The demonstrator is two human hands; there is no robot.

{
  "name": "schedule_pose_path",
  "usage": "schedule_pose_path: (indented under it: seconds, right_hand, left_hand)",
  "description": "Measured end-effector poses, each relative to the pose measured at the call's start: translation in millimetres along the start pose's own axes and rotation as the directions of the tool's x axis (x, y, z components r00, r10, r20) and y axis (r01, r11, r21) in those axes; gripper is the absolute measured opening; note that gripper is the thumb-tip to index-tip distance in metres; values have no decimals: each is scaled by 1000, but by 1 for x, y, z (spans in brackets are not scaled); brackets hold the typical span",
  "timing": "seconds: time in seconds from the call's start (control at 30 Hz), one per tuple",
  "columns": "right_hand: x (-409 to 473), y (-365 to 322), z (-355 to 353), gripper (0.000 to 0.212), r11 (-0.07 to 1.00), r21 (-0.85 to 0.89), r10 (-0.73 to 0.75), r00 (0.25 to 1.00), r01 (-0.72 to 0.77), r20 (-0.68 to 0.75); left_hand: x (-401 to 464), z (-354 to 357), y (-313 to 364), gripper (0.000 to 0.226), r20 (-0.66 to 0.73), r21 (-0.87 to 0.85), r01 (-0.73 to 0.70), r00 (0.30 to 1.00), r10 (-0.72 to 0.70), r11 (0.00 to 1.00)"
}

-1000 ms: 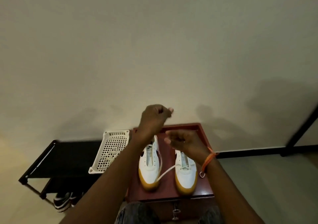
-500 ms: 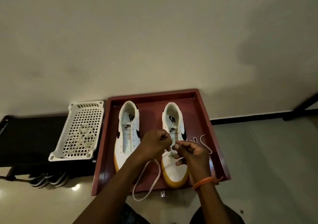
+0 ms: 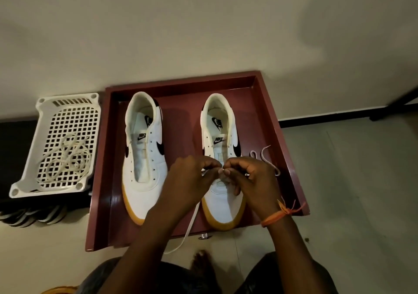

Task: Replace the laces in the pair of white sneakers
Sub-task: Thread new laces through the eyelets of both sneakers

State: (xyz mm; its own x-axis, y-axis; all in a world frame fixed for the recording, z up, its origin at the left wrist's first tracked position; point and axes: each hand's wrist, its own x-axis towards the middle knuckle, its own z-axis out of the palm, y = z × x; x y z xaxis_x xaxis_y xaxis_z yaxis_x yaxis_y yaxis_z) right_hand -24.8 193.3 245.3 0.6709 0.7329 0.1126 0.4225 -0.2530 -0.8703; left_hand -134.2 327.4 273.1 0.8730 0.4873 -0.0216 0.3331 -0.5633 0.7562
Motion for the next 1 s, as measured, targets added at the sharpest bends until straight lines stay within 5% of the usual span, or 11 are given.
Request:
schedule_pose_path:
  seconds: [0.13,0.23,0.33,0.5,0.67,1.0]
  right_hand:
    - [1,0,-3,9,980,139,156,983,-142,-92]
    - [4,7,-7,16,929,250,337,901,-272,-273]
    - [4,13,-6,16,914,256,385,875,-316,-295]
    - [4,22,1,12,904,242,407,881,-351,-242]
    - [3,27,6,14,938,168,335,917,-303,-216]
    - [2,19,1,18,970,106,235,952,-217,-197]
  left_hand:
    - [7,8,-6,17,-77,226,-138,984,159,964]
    - [6,17,-1,3,-240,548,-45,948,208,836]
    - [3,31,1,8,-177,654,-41,962,206,755]
    - [14,36,-15,6,-175,372,-20,980,91,928]
    - [21,44,-25,21,-119,121,43,992,-28,992]
    - [27,49,-16,5,-126,101,120,986,-107,988]
